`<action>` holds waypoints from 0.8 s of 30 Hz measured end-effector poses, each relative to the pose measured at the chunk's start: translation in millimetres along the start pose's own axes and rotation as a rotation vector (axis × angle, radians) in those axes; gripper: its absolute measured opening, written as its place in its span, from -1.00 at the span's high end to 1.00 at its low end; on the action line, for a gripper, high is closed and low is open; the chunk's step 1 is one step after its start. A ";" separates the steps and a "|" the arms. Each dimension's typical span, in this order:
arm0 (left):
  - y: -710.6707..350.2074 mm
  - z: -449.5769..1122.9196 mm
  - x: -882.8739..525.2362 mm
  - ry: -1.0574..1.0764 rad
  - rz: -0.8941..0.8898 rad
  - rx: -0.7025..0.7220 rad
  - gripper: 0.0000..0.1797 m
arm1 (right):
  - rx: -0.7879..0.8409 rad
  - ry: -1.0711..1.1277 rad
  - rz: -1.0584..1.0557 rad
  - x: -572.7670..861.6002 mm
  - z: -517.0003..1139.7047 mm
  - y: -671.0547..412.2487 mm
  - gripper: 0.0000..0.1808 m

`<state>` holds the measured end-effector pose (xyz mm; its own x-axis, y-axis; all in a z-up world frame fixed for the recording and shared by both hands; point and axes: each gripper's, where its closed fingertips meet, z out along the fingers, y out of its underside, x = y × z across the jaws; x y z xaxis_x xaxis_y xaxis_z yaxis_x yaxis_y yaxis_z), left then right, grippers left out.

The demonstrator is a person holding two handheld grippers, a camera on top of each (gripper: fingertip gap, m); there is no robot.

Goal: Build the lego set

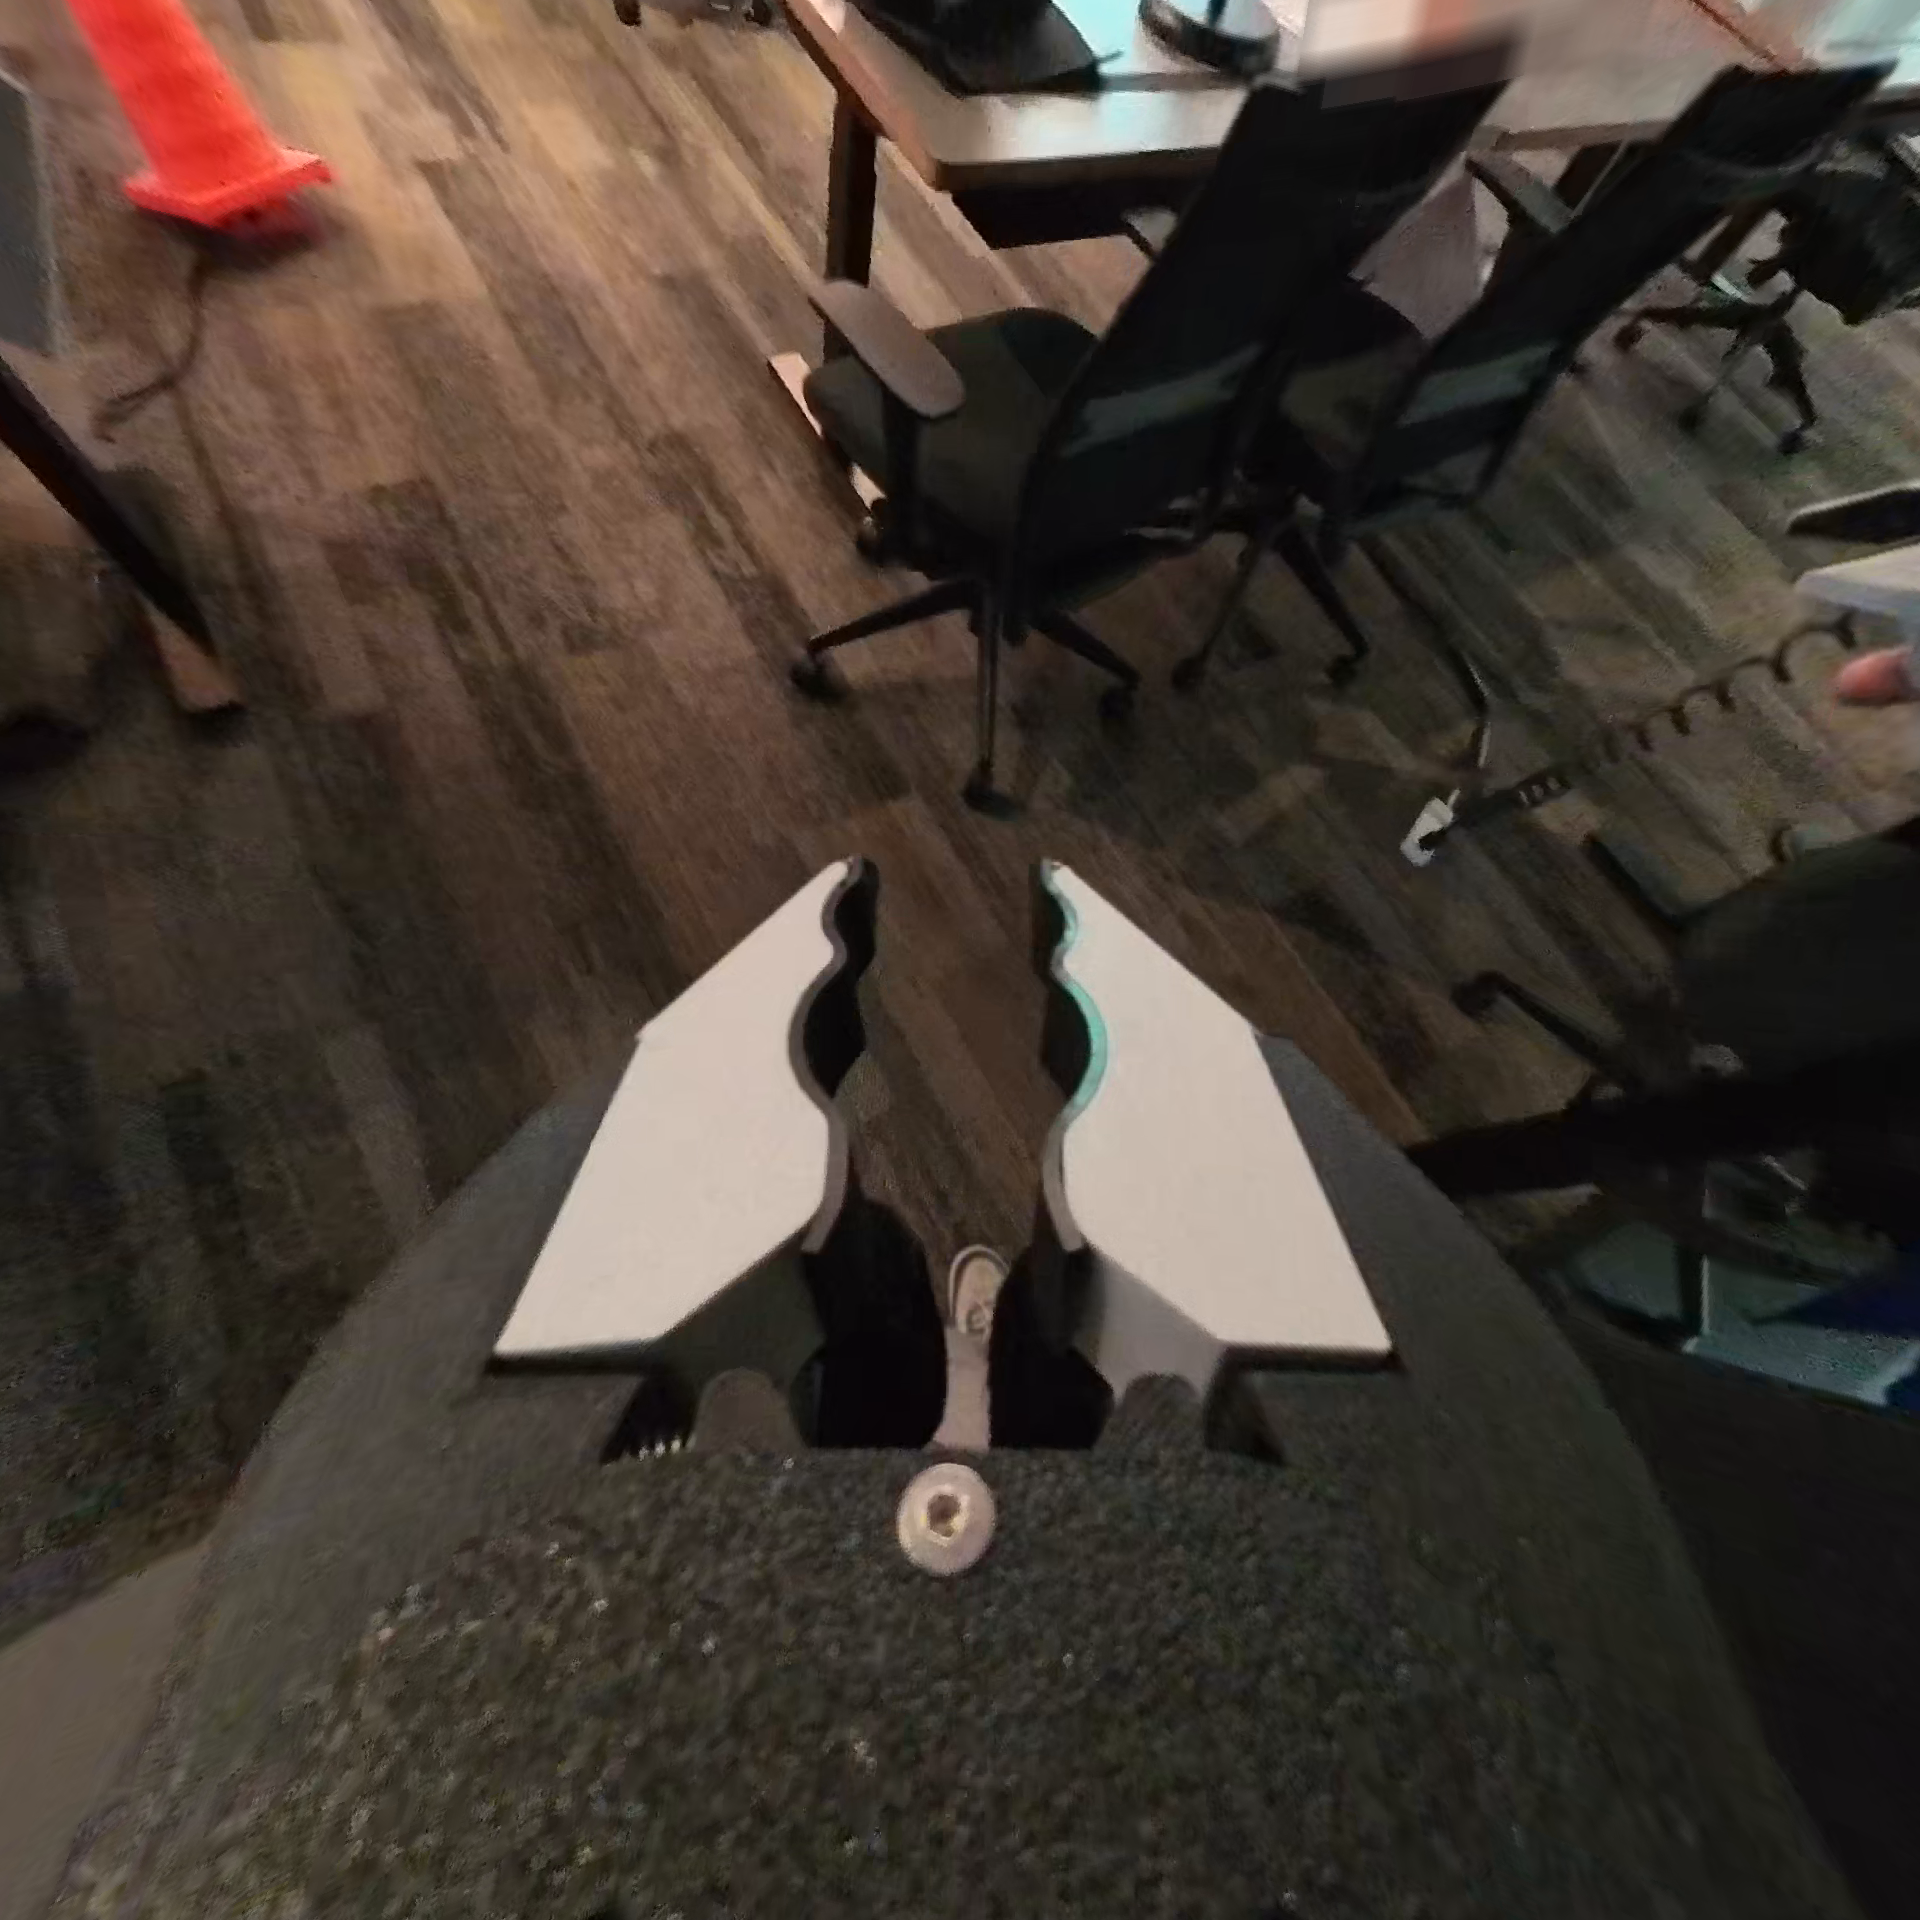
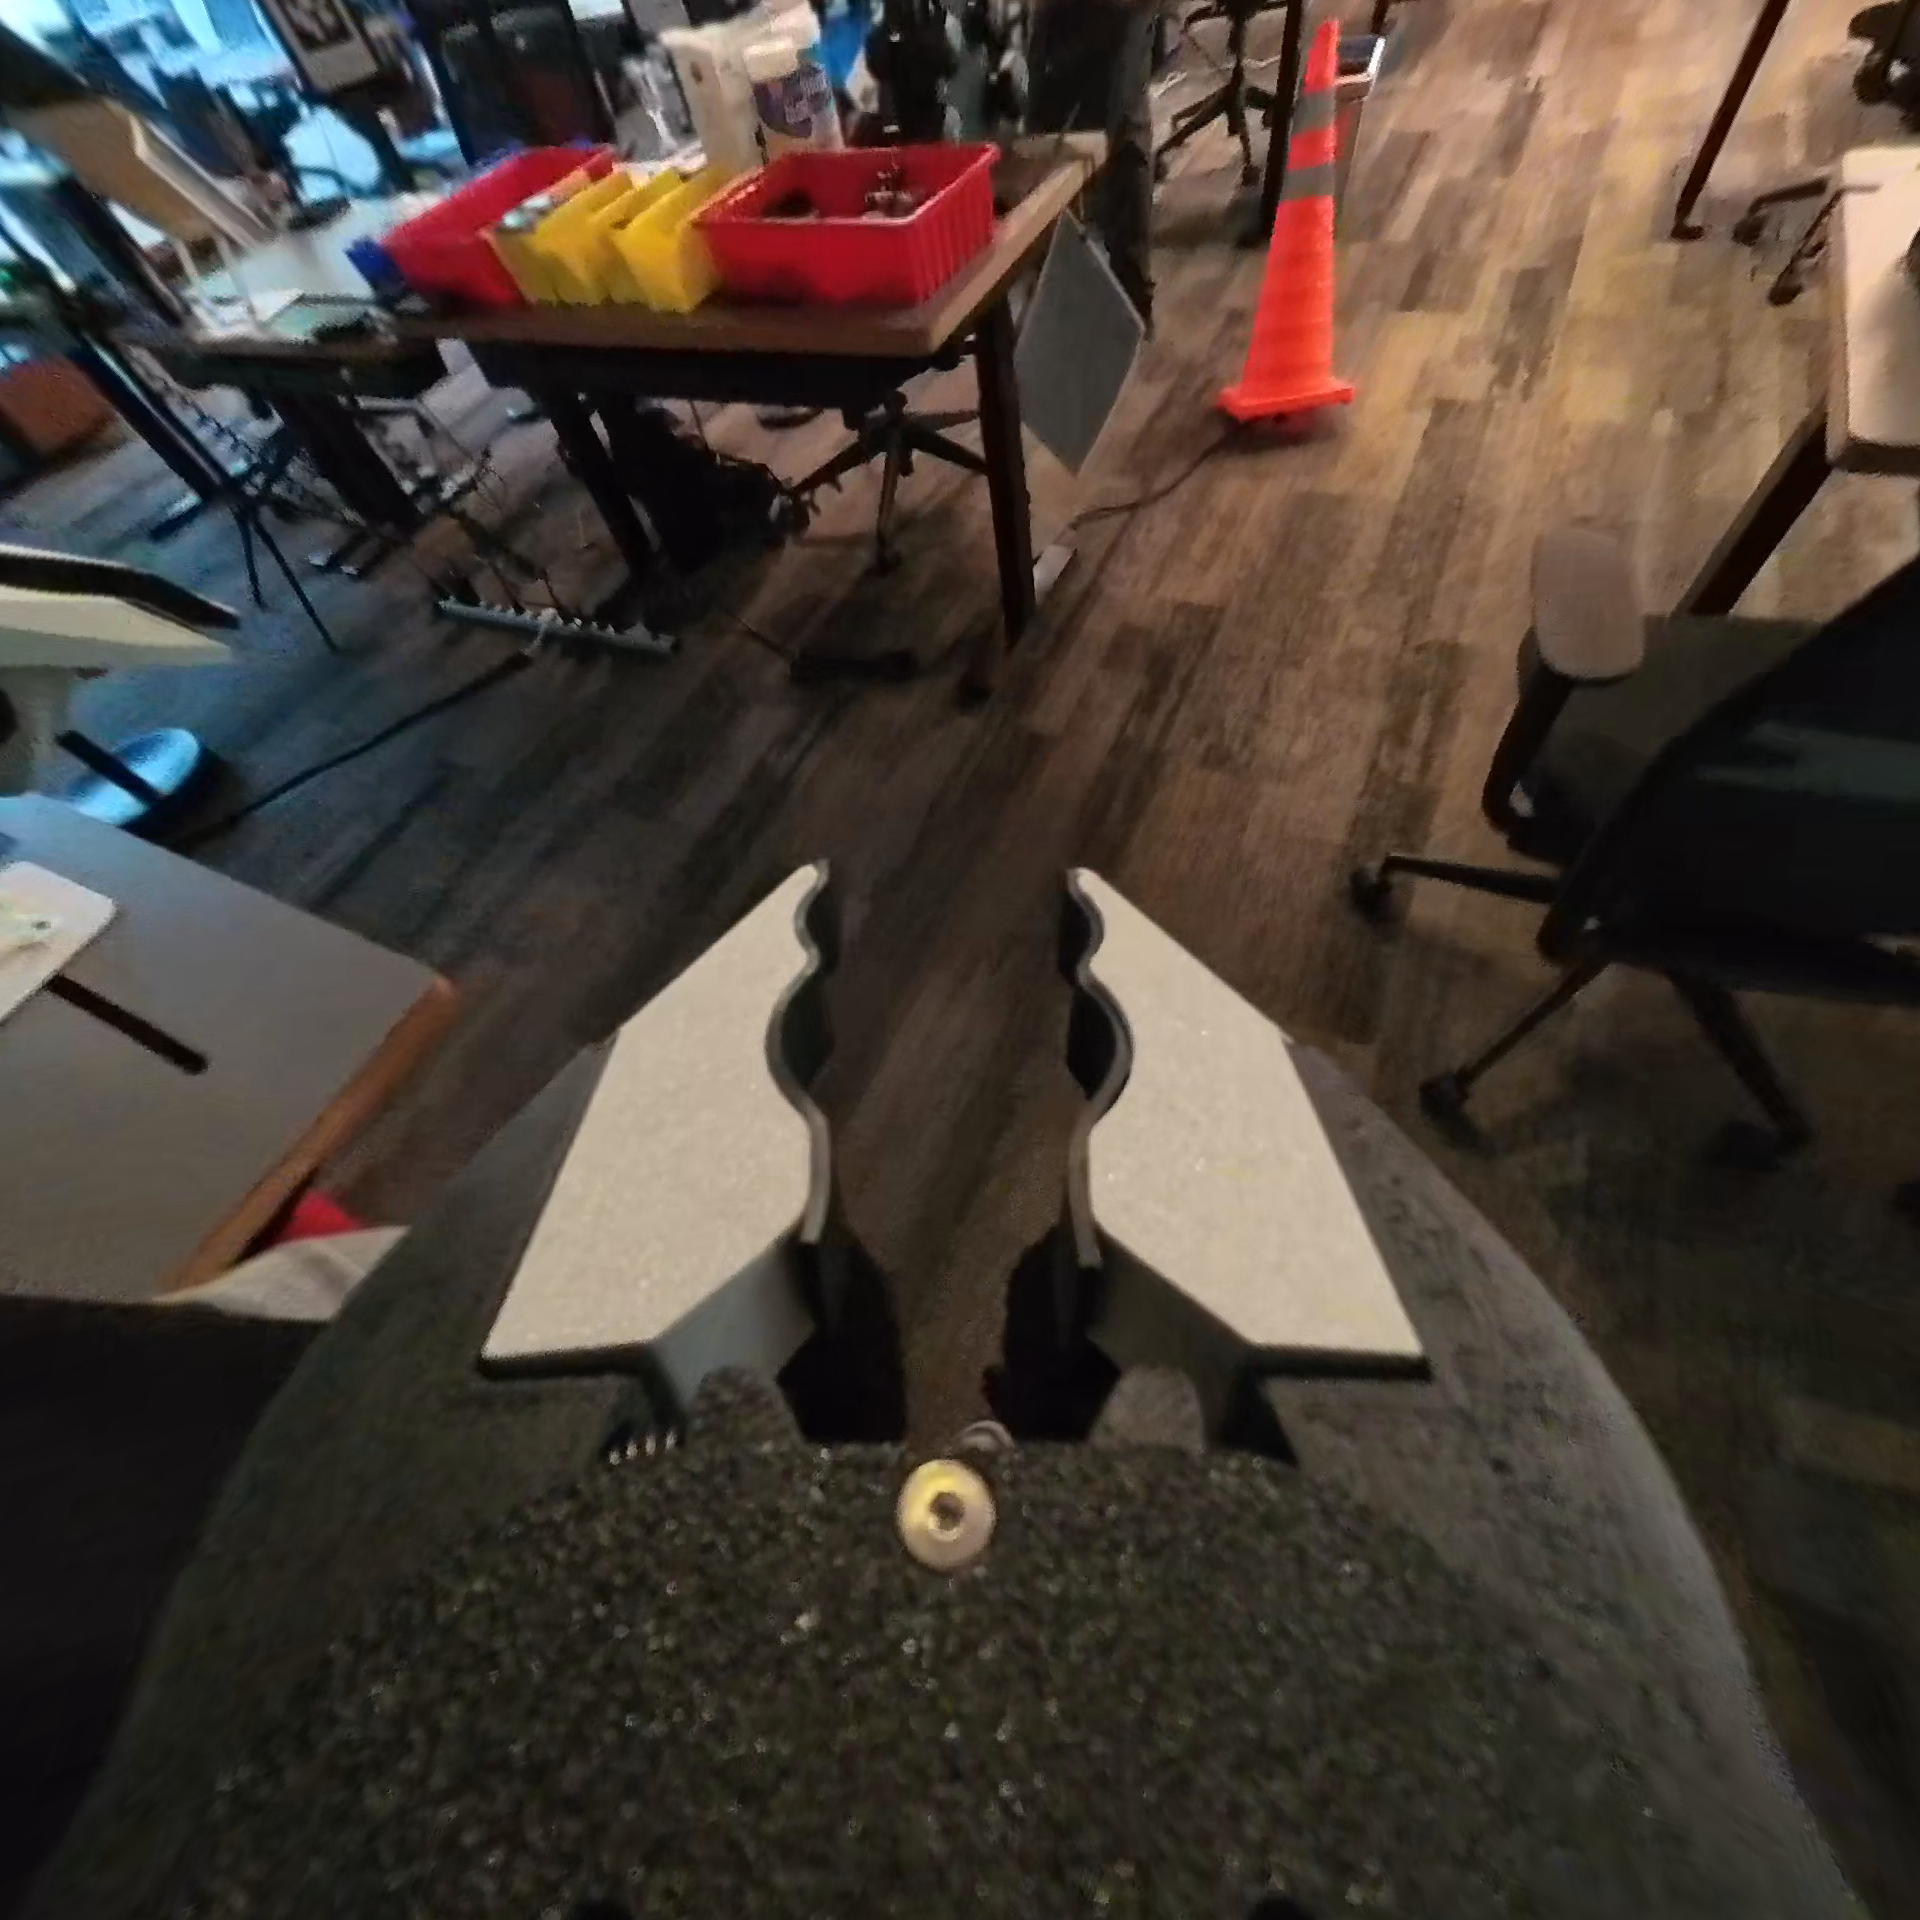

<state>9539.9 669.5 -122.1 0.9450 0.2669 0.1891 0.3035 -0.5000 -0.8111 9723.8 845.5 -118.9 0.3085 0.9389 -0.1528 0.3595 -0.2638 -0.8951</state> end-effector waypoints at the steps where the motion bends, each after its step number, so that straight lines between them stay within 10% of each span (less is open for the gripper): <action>1: -14.1 16.8 -7.8 0.006 -0.008 0.000 0.70 | -0.003 0.005 -0.023 18.8 16.5 -16.8 0.55; 24: -399.3 455.0 -283.1 0.145 0.097 0.053 0.69 | 0.075 0.087 0.001 308.6 475.9 -302.3 0.53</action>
<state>9095.7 1168.5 -103.7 0.9783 0.0958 0.1836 0.2071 -0.4726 -0.8566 9291.2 1320.2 -94.8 0.3850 0.9152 -0.1194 0.2933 -0.2440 -0.9244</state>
